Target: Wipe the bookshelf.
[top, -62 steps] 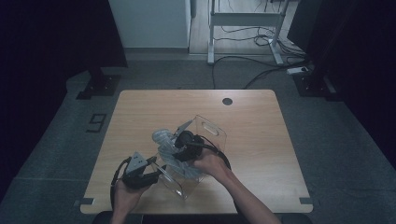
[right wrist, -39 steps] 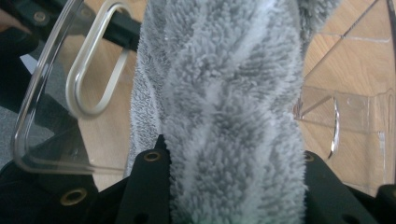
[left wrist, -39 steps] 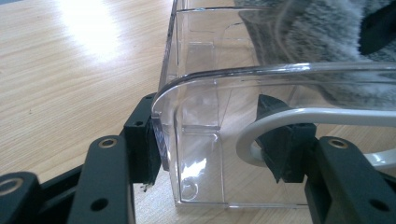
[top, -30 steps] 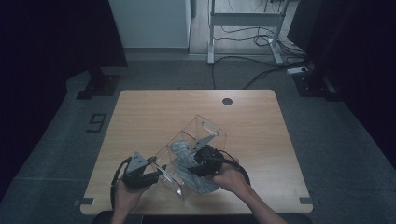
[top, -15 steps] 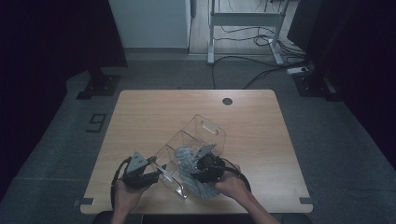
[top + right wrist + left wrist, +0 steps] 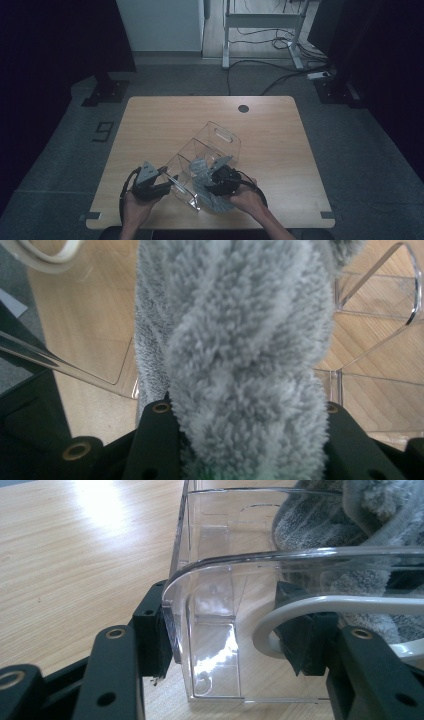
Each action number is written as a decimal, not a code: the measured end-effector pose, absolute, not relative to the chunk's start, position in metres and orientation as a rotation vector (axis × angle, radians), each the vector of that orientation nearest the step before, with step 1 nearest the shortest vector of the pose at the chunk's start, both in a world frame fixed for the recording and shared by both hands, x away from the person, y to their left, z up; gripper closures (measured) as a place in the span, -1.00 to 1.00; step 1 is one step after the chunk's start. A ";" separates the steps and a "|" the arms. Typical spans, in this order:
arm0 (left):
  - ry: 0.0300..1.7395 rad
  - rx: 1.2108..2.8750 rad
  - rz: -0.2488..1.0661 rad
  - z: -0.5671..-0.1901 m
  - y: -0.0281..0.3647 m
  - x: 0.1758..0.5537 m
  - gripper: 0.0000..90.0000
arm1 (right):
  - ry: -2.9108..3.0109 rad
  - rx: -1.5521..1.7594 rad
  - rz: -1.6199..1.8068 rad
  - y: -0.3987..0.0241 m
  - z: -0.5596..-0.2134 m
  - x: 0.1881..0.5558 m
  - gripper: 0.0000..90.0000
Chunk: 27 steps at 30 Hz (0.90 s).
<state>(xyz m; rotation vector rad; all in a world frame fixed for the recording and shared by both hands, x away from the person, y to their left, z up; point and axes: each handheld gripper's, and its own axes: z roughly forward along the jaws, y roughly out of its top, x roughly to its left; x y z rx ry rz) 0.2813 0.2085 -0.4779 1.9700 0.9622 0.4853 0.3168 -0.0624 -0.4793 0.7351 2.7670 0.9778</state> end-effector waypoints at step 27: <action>0.958 1.948 0.489 -0.480 0.209 0.293 -0.02 | 2.763 0.769 0.865 -0.065 -0.521 0.324 0.40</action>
